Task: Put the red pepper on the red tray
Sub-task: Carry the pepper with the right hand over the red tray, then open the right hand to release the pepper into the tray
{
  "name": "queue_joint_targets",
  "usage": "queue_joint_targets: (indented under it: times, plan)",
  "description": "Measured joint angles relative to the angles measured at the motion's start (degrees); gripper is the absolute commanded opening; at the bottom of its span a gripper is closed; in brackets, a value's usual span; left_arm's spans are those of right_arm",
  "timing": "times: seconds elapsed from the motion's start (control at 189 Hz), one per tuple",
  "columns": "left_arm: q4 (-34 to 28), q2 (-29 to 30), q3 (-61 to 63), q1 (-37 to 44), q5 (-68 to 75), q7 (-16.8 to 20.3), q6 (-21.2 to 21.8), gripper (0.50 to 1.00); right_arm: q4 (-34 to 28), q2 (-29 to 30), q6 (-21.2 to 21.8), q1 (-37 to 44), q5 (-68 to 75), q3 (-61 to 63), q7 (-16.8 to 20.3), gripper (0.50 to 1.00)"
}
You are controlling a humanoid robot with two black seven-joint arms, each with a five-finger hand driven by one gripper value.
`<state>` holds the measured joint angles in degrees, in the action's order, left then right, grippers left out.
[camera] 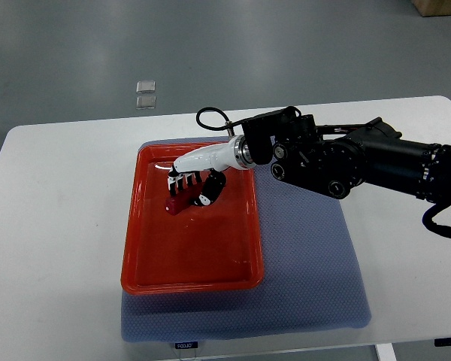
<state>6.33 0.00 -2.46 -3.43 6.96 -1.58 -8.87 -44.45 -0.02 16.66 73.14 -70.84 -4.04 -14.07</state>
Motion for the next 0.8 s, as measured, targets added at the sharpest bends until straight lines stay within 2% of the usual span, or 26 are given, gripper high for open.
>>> queue_joint_targets:
  times: [0.106, 0.127, 0.201, 0.323, 0.45, 0.482, 0.54, 0.582, 0.799]
  plan:
    - [0.0, 0.0, 0.0, 0.0, 0.0, 0.0, 0.0, 1.0, 0.0, 0.0, -0.1, -0.4, 0.0, 0.0, 0.0, 0.662]
    - [0.0, 0.0, 0.0, 0.0, 0.0, 0.0, 0.0, 1.0, 0.0, 0.0, -0.1, -0.5, 0.0, 0.0, 0.0, 0.694]
    - [0.0, 0.0, 0.0, 0.0, 0.0, 0.0, 0.0, 1.0, 0.0, 0.0, -0.2, -0.5, 0.0, 0.0, 0.0, 0.756]
    - [0.0, 0.0, 0.0, 0.0, 0.0, 0.0, 0.0, 1.0, 0.0, 0.0, -0.2, -0.5, 0.1, 0.0, 0.0, 0.782]
    - [0.0, 0.0, 0.0, 0.0, 0.0, 0.0, 0.0, 1.0, -0.1, 0.0, 0.0, -0.5, 0.3, 0.0, 0.0, 0.789]
    - [0.0, 0.0, 0.0, 0.0, 0.0, 0.0, 0.0, 1.0, -0.1, 0.0, 0.0, -0.5, 0.4, 0.1, 0.0, 0.803]
    - [0.0, 0.0, 0.0, 0.0, 0.0, 0.0, 0.0, 1.0, -0.1, 0.0, 0.1, -0.5, 0.6, 0.1, 0.0, 0.872]
    - [0.0, 0.0, 0.0, 0.0, 0.0, 0.0, 0.0, 1.0, -0.1, 0.0, 0.1, -0.5, 0.6, 0.1, 0.0, 0.891]
    - [0.0, 0.0, 0.0, 0.0, 0.0, 0.0, 0.0, 1.0, 0.5, -1.2, -0.2, 0.3, 0.7, 3.1, 0.0, 0.905]
